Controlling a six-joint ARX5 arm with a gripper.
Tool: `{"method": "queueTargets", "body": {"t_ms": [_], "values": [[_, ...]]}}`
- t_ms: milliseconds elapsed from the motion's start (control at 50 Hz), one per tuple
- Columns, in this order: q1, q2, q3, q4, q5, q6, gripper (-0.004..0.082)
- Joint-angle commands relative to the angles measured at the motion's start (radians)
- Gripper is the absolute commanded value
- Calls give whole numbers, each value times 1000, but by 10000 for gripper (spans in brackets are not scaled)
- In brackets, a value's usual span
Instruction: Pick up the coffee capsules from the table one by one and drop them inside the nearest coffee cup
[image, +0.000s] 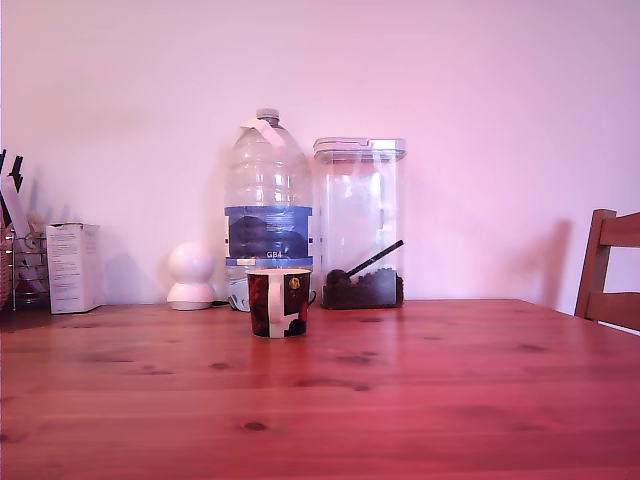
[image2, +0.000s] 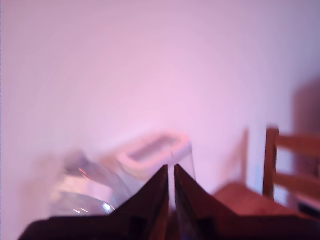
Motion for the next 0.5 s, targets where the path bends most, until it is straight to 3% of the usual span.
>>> {"method": "queueTargets", "body": {"t_ms": [0,300,480], "values": [[0,-30,-182,20,-13,-11,21],[14,-338,-582,85,-30,-66,21],[14,-537,-781,90,-73,-112,21]]}}
